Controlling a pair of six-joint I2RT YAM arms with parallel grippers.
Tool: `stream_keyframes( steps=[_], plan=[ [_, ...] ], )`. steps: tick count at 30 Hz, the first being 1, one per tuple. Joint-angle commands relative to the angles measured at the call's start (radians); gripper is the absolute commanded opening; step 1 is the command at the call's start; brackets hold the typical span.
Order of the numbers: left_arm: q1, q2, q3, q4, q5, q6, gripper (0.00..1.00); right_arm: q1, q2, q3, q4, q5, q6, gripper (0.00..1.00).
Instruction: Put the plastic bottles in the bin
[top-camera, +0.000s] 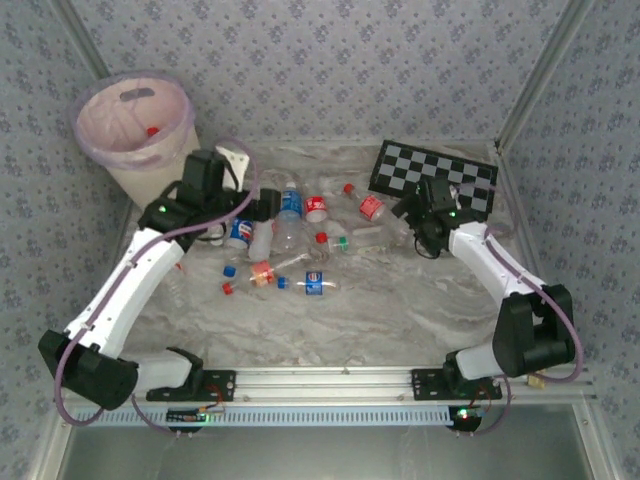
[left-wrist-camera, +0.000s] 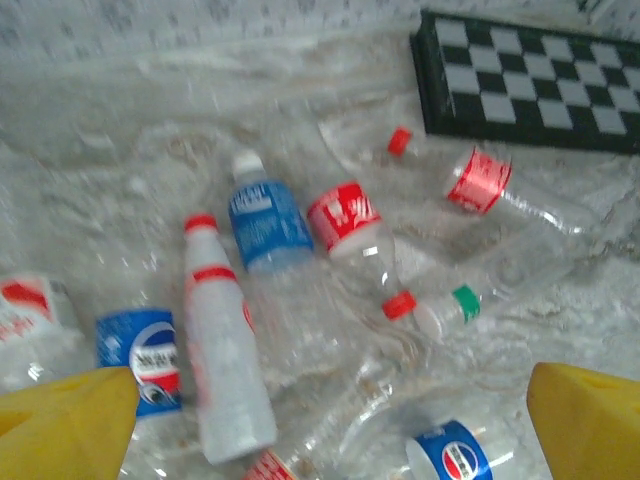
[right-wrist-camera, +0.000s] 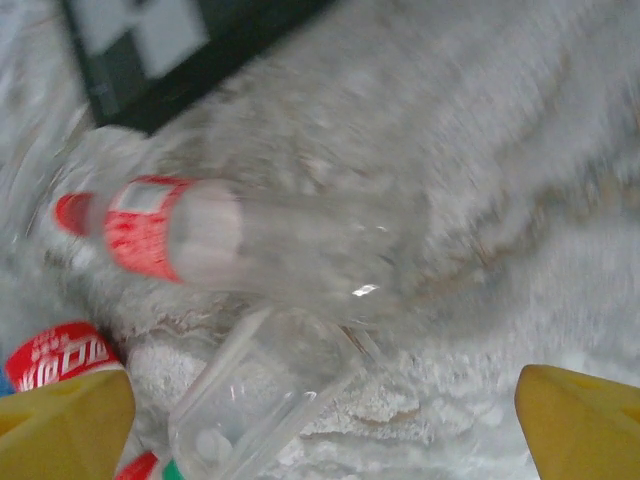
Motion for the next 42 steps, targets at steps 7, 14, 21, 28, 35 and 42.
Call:
stream_keyframes(
  steps=[7, 14, 21, 28, 35, 42],
  plan=[
    [-0.030, -0.107, -0.226, 0.275, 0.089, -0.263, 0.99, -0.034, 0.128, 0.226, -0.338, -0.092, -0.758, 0.94],
    [-0.030, -0.088, -0.219, 0.322, 0.153, -0.277, 0.99, -0.047, 0.293, 0.327, -0.352, -0.222, -1.035, 0.80],
    [-0.029, -0.119, -0.214, 0.273, 0.136, -0.238, 0.99, -0.051, 0.476, 0.415, -0.357, -0.134, -1.083, 0.86],
    [-0.021, -0.130, -0.214, 0.258, 0.123, -0.224, 0.99, -0.086, 0.551, 0.422, -0.313, -0.099, -1.056, 0.85],
    [-0.021, -0.086, -0.179, 0.266, 0.147, -0.228, 0.99, -0.097, 0.586, 0.422, -0.265, -0.132, -1.049, 0.83],
    [-0.021, -0.068, -0.171, 0.267, 0.153, -0.235, 0.99, -0.122, 0.614, 0.451, -0.274, -0.167, -1.048, 0.81]
  ],
)
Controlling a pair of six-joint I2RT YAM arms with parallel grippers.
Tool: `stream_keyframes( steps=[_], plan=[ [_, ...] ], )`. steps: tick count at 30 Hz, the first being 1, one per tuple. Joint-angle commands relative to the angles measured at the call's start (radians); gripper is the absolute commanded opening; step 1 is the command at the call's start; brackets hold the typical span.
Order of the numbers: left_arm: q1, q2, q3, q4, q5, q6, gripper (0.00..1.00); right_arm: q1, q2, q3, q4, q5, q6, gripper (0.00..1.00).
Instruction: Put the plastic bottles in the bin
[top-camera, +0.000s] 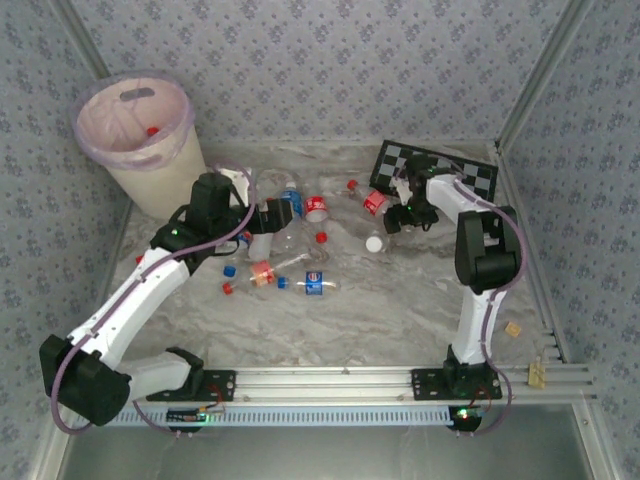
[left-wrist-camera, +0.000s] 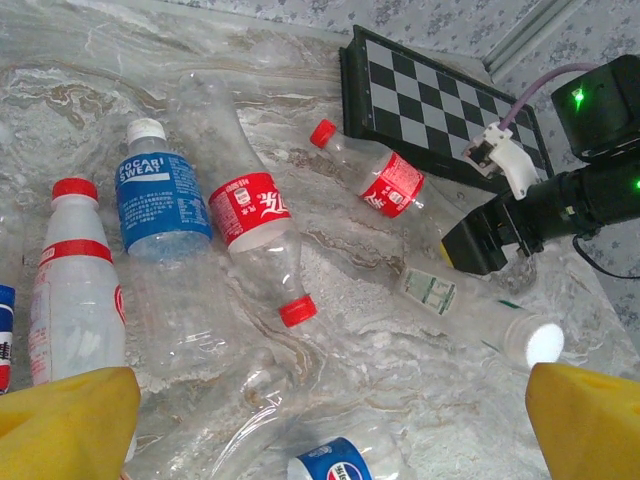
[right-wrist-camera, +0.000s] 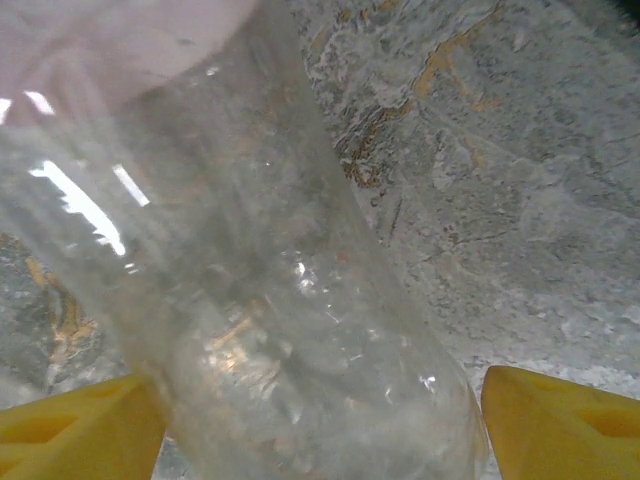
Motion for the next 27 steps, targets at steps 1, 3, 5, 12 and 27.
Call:
stream_keyframes(
  steps=[1, 3, 5, 12, 27],
  plan=[
    [0.003, 0.006, 0.040, 0.007, 0.022, 0.003, 0.99, -0.021, 0.005, 0.027, -0.021, -0.029, -0.002, 0.80],
    [0.002, 0.009, 0.040, 0.009, 0.023, 0.000, 0.99, -0.023, -0.015, 0.018, -0.021, -0.031, -0.001, 0.74],
    [0.003, 0.014, 0.040, 0.018, 0.029, -0.010, 0.99, -0.023, -0.043, 0.012, -0.027, -0.025, 0.002, 0.68],
    [0.001, 0.052, 0.018, 0.122, 0.082, -0.106, 0.98, -0.023, -0.182, -0.031, -0.056, -0.047, 0.017, 0.53],
    [-0.167, 0.216, -0.014, 0.696, 0.102, -0.390, 1.00, 0.020, -0.633, -0.353, 0.202, -0.380, 0.479, 0.51]
  ],
)
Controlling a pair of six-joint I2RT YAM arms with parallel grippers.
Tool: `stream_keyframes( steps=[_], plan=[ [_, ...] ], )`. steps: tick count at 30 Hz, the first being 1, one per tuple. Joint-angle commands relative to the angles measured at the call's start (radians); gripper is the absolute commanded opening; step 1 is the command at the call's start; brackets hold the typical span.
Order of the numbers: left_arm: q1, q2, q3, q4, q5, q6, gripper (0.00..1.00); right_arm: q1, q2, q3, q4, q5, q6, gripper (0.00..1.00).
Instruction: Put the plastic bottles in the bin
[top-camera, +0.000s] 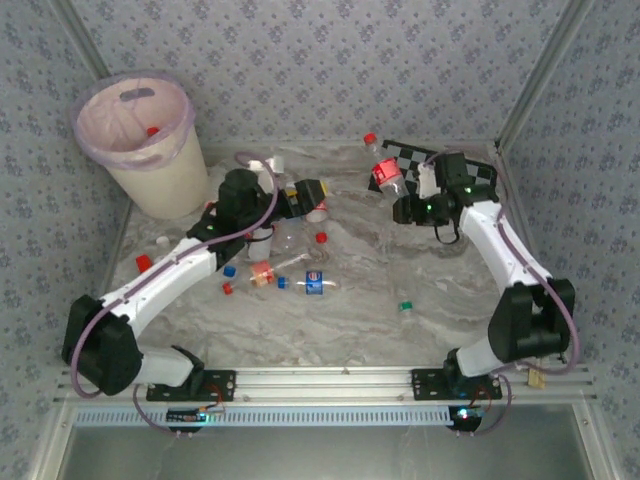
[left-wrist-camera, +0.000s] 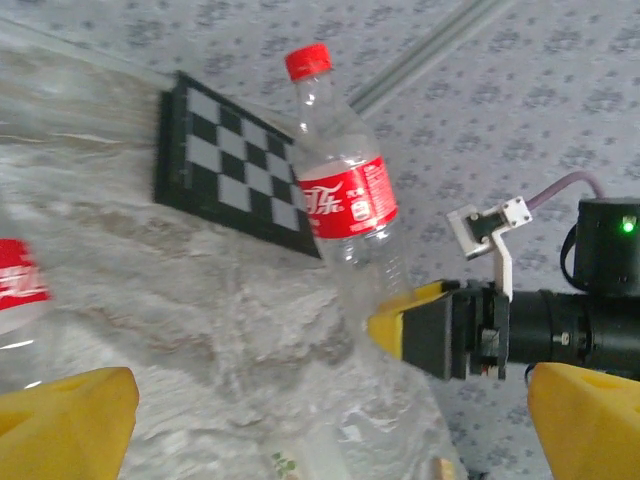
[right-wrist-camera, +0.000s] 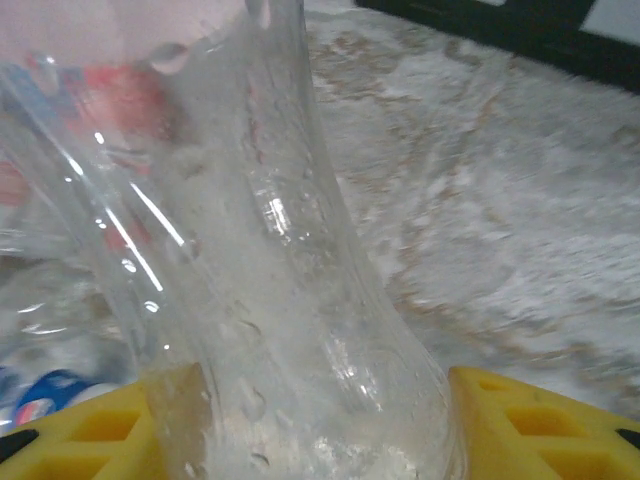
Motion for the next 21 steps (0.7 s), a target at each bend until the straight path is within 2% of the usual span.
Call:
stream_keyframes(
  steps=[1, 5, 12, 16, 21],
  plan=[
    [-0.049, 0.053, 0.027, 0.181, -0.011, -0.053, 1.00, 0.031, -0.096, -0.108, 0.146, -0.153, 0.215, 0.51],
    [-0.098, 0.119, 0.040, 0.240, -0.054, -0.079, 1.00, 0.082, -0.187, -0.213, 0.276, -0.199, 0.338, 0.50],
    [-0.177, 0.206, 0.086, 0.248, -0.109, -0.068, 1.00, 0.174, -0.213, -0.227, 0.285, -0.195, 0.359, 0.49],
    [-0.216, 0.230, 0.106, 0.245, -0.203, -0.080, 0.94, 0.191, -0.207, -0.210, 0.290, -0.198, 0.373, 0.50],
    [-0.219, 0.254, 0.157, 0.206, -0.238, -0.054, 0.81, 0.210, -0.204, -0.197, 0.297, -0.210, 0.378, 0.49]
  ],
)
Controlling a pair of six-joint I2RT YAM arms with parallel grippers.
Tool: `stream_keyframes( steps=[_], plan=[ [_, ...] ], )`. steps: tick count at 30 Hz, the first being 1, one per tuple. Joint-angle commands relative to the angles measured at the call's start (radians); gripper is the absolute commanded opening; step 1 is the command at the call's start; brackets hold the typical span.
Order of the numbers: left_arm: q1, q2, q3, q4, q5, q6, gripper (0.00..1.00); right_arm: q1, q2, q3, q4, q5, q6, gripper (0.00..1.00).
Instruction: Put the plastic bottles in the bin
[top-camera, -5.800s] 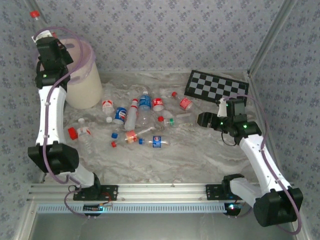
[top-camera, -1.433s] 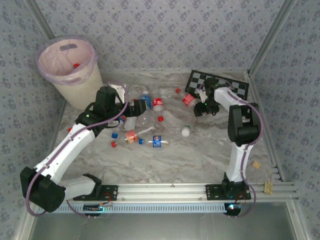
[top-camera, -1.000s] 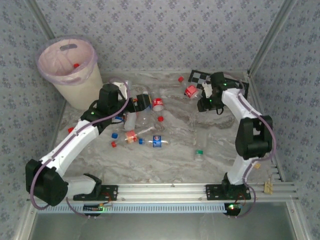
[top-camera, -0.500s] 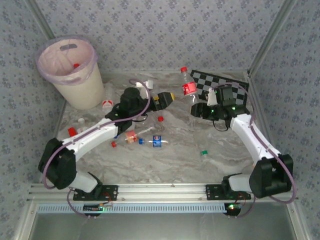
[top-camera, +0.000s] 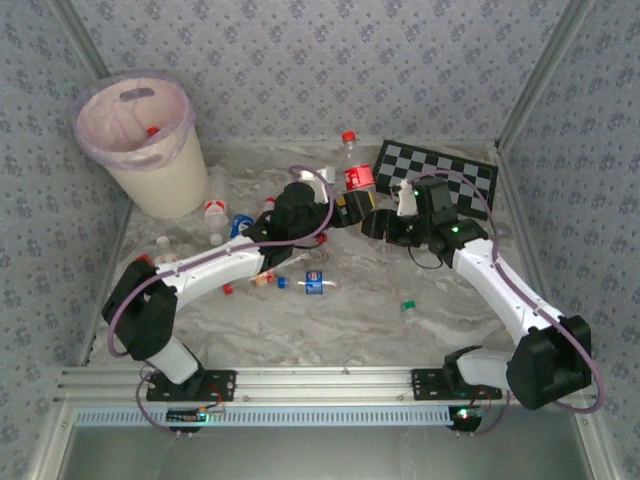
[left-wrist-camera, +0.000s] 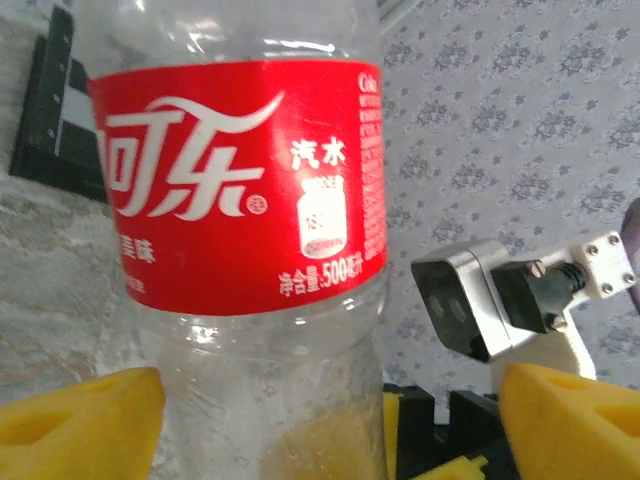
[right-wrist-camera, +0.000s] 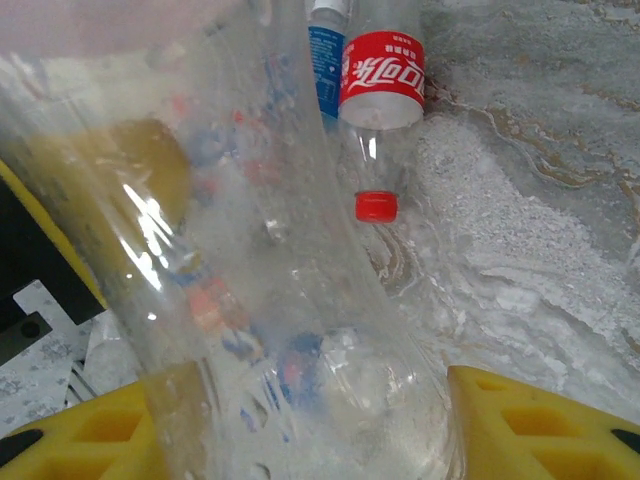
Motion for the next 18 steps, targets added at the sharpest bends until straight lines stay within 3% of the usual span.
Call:
stream_keyframes(
  steps=[1, 5, 8, 13, 18],
  plan=[
    [0.000, 0.023, 0.060, 0.033, -0.050, 0.011, 0.78, 0.020, -0.011, 0.024, 0.021, -0.032, 0.019, 0.49],
    [-0.001, 0.045, 0.094, -0.009, -0.059, 0.023, 0.75, 0.029, -0.010, 0.028, 0.031, -0.045, 0.033, 0.49],
    [0.001, 0.058, 0.112, -0.037, -0.067, 0.036, 0.88, 0.035, -0.006, 0.040, 0.020, -0.047, 0.025, 0.49],
    [0.010, 0.060, 0.108, -0.029, -0.069, 0.032, 0.90, 0.049, -0.007, 0.036, -0.005, -0.025, 0.016, 0.49],
    [0.016, 0.054, 0.103, -0.026, -0.064, 0.029, 0.73, 0.055, -0.005, 0.041, -0.021, -0.006, 0.011, 0.49]
  ],
)
